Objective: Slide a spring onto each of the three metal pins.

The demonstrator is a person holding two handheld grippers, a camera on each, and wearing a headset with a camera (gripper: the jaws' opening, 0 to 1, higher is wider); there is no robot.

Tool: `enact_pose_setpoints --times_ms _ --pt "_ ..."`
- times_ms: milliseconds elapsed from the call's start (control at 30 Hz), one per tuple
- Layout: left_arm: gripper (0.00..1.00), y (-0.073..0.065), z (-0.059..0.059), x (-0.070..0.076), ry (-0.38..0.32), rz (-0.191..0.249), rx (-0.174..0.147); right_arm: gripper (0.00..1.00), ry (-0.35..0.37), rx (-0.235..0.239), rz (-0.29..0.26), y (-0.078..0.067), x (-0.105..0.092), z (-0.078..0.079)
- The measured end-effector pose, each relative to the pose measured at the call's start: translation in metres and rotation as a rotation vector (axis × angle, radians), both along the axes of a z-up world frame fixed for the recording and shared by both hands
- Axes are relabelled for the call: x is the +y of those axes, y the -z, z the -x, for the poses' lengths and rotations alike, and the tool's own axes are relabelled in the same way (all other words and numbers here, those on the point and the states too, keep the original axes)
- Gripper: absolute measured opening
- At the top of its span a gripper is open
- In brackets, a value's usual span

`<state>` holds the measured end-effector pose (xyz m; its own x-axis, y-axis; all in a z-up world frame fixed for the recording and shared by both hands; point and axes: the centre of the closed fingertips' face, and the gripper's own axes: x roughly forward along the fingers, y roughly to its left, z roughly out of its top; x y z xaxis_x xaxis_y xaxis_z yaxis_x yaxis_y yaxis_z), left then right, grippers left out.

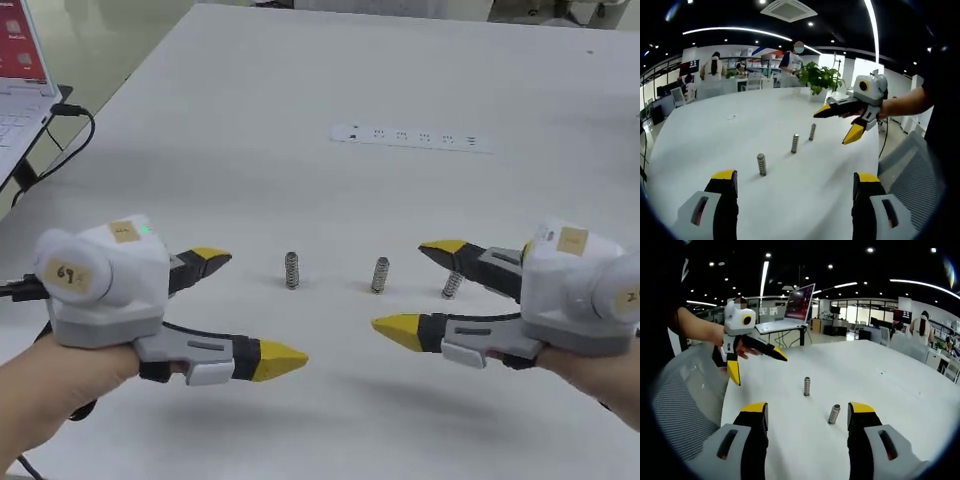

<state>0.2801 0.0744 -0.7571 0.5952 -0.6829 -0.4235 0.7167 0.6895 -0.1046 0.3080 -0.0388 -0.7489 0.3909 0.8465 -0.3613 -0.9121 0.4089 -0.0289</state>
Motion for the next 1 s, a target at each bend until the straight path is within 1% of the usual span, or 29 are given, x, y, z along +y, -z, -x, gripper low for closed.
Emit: enact_pose_setpoints --times_ms 100,200,233,300,367,433,500,533,567,633,733,800,833,933,967,1000 --pt "0.95 -0.002 0.0 0.0 0.001 0.006 -0.012 0.69 0.019 0.016 -0.024 0.0 -0.008 0.002" --pt "0.95 -0.003 0.001 0.001 0.002 0.007 -0.015 0.78 0.04 0.032 -0.048 0.0 -0.017 0.004" --pt "0.95 -0.003 0.0 0.002 0.0 0.008 -0.015 0.82 0.047 0.035 -0.052 0.0 -0.022 0.005" --pt "0.95 -0.005 0.001 0.003 -0.006 0.016 -0.015 0.86 0.06 0.032 -0.058 0.001 -0.029 0.005" --pt "0.95 -0.006 0.001 0.005 -0.012 0.016 -0.018 0.88 0.085 0.044 -0.059 0.003 -0.042 0.008" --pt "0.96 -0.008 0.001 0.007 -0.023 0.021 -0.019 0.9 0.107 0.048 -0.064 0.004 -0.051 0.009" --pt "0.95 -0.009 0.002 0.007 -0.027 0.028 -0.02 0.94 0.155 0.061 -0.095 0.003 -0.063 0.009" --pt "0.95 -0.01 0.002 0.007 -0.031 0.031 -0.019 0.97 0.167 0.065 -0.104 0.002 -0.067 0.009" --pt "0.95 -0.013 0.004 0.006 -0.032 0.044 -0.021 1.0 0.185 0.077 -0.111 0.002 -0.073 0.008" --pt "0.96 -0.018 0.007 0.004 -0.033 0.062 -0.027 0.99 0.227 0.077 -0.121 0.0 -0.085 0.004" --pt "0.97 -0.018 0.009 0.004 -0.03 0.057 -0.026 0.99 0.26 0.073 -0.128 -0.002 -0.095 0.003" --pt "0.97 -0.016 0.01 0.006 -0.032 0.044 -0.023 0.99 0.267 0.073 -0.129 -0.002 -0.099 0.003" --pt "0.97 -0.016 0.01 0.008 -0.033 0.044 -0.023 0.99 0.268 0.072 -0.127 -0.002 -0.1 0.005" --pt "0.97 -0.02 0.009 0.013 -0.049 0.045 -0.043 0.99 0.259 0.065 -0.111 -0.001 -0.099 0.011" --pt "0.97 -0.022 0.008 0.015 -0.058 0.044 -0.056 0.99 0.254 0.058 -0.107 -0.001 -0.099 0.014" --pt "0.98 -0.023 0.008 0.016 -0.063 0.045 -0.055 0.99 0.253 0.057 -0.104 -0.001 -0.099 0.015"
